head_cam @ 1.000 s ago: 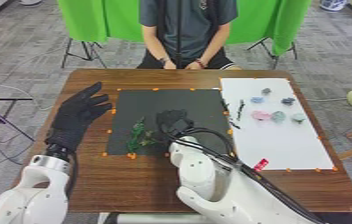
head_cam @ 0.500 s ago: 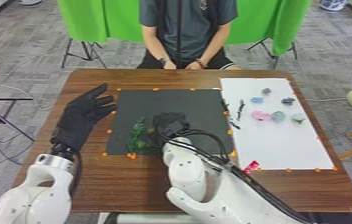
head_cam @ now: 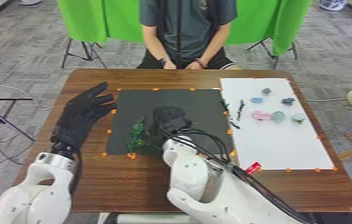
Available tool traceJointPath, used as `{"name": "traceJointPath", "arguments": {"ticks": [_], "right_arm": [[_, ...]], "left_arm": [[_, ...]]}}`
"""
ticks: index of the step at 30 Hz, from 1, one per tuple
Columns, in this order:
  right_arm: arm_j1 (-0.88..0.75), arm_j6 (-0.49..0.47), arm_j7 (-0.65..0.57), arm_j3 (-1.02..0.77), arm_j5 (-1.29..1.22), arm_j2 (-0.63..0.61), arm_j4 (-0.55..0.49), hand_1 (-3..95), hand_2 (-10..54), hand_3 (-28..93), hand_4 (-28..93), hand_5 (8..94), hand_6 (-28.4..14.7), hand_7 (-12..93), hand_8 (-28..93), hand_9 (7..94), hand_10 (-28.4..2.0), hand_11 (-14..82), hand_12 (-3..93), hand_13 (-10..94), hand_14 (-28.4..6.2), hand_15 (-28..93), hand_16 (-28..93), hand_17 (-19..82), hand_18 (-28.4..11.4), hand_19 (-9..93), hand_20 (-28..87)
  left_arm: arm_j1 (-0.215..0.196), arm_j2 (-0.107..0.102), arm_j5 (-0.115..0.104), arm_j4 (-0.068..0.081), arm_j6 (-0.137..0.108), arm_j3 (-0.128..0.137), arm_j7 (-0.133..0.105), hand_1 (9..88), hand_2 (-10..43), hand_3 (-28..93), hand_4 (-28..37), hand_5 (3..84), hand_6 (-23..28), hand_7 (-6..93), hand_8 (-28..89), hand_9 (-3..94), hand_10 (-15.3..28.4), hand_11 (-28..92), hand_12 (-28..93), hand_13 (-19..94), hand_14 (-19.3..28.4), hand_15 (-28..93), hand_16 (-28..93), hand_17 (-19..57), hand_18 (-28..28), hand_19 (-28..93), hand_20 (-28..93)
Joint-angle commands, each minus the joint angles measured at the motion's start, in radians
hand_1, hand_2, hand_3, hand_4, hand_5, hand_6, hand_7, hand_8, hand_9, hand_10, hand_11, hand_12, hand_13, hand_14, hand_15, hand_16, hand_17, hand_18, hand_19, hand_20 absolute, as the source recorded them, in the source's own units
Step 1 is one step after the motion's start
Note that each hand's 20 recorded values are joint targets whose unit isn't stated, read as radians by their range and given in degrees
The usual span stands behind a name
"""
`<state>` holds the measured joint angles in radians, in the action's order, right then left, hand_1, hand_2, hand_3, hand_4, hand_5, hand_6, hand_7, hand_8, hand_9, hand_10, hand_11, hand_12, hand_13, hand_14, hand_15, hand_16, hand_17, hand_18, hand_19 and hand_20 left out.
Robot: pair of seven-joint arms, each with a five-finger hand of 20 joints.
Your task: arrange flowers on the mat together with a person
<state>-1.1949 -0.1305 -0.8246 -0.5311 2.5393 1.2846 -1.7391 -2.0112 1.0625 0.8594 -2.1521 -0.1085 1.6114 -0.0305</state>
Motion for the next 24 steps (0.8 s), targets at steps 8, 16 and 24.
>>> {"name": "traceJointPath", "arguments": {"ticks": [8,16,24], "right_arm": [[-0.161,0.001,0.049,-0.134,-0.171,-0.221,-0.276,29.9,6.3,65,-20,82.8,-2.6,14,-10,93.7,-12.9,36.6,21.3,89,-10.2,59,23,44,-24.3,93,-5],[-0.210,-0.065,0.070,-0.158,-0.246,-0.228,-0.300,25.9,9.4,66,-18,85.1,-3.0,13,-11,93.7,-13.6,39.9,21.6,88,-11.6,64,23,43,-25.0,93,-2],[-0.224,-0.087,0.074,-0.151,-0.257,-0.232,-0.310,23.4,11.1,67,-18,85.9,-3.0,13,-11,93.7,-14.0,40.8,22.0,87,-12.0,66,23,43,-25.2,93,-1]], "left_arm": [[-0.082,-0.019,-0.016,-0.034,-0.053,0.039,-0.048,24.7,5.0,78,-23.9,39.6,8.3,10.0,-8,36.2,19.8,23,9,26,28.2,50,-9,-8.8,26.3,52,13],[-0.085,-0.014,-0.016,-0.033,-0.050,0.038,-0.050,24.7,5.0,78,-24.0,39.7,8.4,10.1,-8,36.3,19.8,23,9,26,28.1,50,-9,-8.8,26.4,52,13],[-0.082,-0.008,-0.011,-0.032,-0.044,0.039,-0.036,24.7,5.1,78,-24.0,39.7,8.3,10.1,-8,36.3,19.8,23,9,26,28.2,50,-9,-8.8,26.3,52,13]]}}
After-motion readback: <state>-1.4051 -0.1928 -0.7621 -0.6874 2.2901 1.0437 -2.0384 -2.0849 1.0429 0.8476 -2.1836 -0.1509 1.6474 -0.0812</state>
